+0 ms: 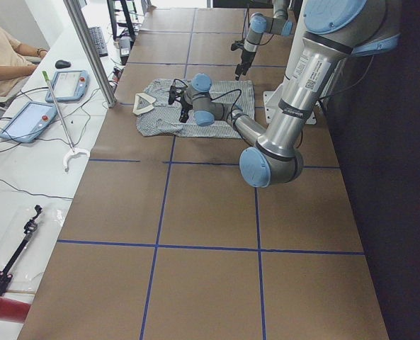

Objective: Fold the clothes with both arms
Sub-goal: 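Move the right gripper down the side to the hem corner nearest the robot, then move the left gripper to the other hem corner and grasp both corners, then lift the hem with both grippers and fold it up toward the collar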

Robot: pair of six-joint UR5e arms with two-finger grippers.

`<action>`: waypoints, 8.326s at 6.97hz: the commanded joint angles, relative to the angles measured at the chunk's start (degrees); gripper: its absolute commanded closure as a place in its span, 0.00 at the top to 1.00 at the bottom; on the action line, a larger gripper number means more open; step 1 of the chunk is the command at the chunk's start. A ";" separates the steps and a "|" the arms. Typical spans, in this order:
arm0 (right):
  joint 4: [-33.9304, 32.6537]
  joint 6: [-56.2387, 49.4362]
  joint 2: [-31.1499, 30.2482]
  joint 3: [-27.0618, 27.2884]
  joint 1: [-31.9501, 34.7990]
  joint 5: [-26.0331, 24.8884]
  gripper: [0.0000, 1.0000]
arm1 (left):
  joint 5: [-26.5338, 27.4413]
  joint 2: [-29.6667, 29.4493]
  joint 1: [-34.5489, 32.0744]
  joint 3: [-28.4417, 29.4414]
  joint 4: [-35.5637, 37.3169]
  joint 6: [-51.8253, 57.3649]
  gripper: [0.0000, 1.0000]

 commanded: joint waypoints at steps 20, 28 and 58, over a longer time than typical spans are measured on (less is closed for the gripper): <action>-0.88 5.16 -3.92 2.23 -5.99 -3.04 0.00 | -4.76 19.18 3.75 -21.30 0.49 -5.89 1.00; -0.88 5.16 -3.83 2.24 -6.16 -3.22 0.00 | 4.72 20.26 26.19 -24.49 20.97 -27.93 0.86; 7.02 -24.99 30.26 -42.39 33.74 6.19 0.00 | 21.69 -2.76 0.70 6.78 8.51 -8.60 0.00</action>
